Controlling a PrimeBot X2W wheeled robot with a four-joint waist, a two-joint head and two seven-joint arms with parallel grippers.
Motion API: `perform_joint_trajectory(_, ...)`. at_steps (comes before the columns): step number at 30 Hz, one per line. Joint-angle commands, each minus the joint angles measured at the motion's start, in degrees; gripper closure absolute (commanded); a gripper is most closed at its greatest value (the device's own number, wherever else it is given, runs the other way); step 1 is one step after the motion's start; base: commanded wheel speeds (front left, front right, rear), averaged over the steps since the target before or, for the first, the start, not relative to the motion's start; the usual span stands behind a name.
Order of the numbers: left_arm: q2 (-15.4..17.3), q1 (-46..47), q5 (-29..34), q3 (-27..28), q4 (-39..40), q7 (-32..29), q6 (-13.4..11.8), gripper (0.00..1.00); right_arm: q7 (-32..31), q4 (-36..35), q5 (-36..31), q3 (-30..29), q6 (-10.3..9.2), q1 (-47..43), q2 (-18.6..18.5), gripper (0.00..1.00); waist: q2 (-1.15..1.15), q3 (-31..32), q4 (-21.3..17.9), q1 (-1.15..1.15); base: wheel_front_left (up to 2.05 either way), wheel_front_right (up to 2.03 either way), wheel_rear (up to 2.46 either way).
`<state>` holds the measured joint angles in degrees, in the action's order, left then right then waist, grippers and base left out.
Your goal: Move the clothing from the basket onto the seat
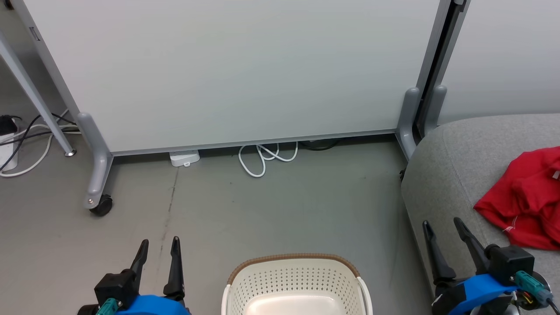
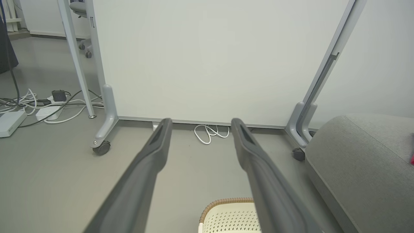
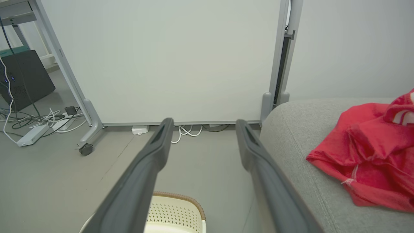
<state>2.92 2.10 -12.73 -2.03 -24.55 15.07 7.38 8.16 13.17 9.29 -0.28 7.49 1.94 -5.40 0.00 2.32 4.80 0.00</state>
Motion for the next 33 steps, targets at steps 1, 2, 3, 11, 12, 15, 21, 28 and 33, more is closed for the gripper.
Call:
perform_joint_trajectory(1, 0.0, 0.9, -0.3, -0.1, -0.4, 0.2, 0.1, 0.0, 0.5, 0.3, 0.1, -0.3, 0.01, -0.3, 0.1, 0.0, 0.0, 0.1, 0.1, 0.0, 0.0, 0.0, 0.0)
perform_joint_trajectory(2, 0.0, 1.1, -0.3, -0.2, -0.6, 0.2, 0.1, 0.0, 0.5, 0.5, 0.2, -0.5, 0.01, -0.4, 0.2, 0.0, 0.0, 0.1, 0.2, 0.0, 0.0, 0.0, 0.0)
perform_joint_trajectory(3, 0.0, 1.3, -0.3, -0.3, -0.8, 0.2, 0.1, 0.0, 0.6, 0.7, 0.2, -0.6, 0.01, -0.5, 0.2, 0.0, 0.0, 0.2, 0.2, 0.0, 0.0, 0.0, 0.0)
perform_joint_trajectory(11, 0.0, 2.8, -0.6, -1.2, -2.2, 0.2, 0.1, 0.0, 1.0, 1.0, 0.1, -1.0, 0.01, -0.4, 0.4, 0.0, 0.0, -0.3, 0.8, 0.0, 0.0, 0.0, 0.0)
perform_joint_trajectory(12, 0.0, 2.9, -0.7, -1.3, -2.3, 0.1, 0.1, 0.0, 1.1, 1.0, 0.1, -1.0, 0.01, -0.3, 0.5, 0.0, 0.0, -0.4, 0.9, 0.0, 0.0, 0.0, 0.0)
perform_joint_trajectory(15, 0.0, 2.4, -0.8, -1.3, -2.3, 0.2, 0.0, 0.0, 1.0, 1.0, 0.2, -0.9, 0.01, -0.3, 0.5, 0.0, 0.0, -0.6, 1.1, 0.0, 0.0, 0.0, 0.0)
perform_joint_trajectory(21, -0.1, -0.1, -0.9, -1.2, -4.4, -0.4, 0.0, 1.0, 0.4, 3.2, 0.3, -0.7, 0.0, -0.7, 0.5, 1.0, 0.0, -0.7, 1.1, 0.0, 0.0, 0.0, 0.0)
perform_joint_trajectory(28, -0.1, -0.5, -6.8, -0.3, -4.2, -2.2, 0.0, 1.0, -1.0, 4.1, 6.4, -1.4, 0.0, -0.5, 0.7, 1.0, 0.0, -0.7, 0.9, 0.01, 0.0, 0.0, 0.0)
perform_joint_trajectory(33, -0.1, -0.1, -12.0, 0.3, -3.1, -3.5, 0.0, 1.0, -1.9, 3.7, 11.9, -1.7, 0.0, -0.2, 0.8, 1.0, 0.0, -0.8, 0.6, 0.01, 0.0, 0.0, 0.0)
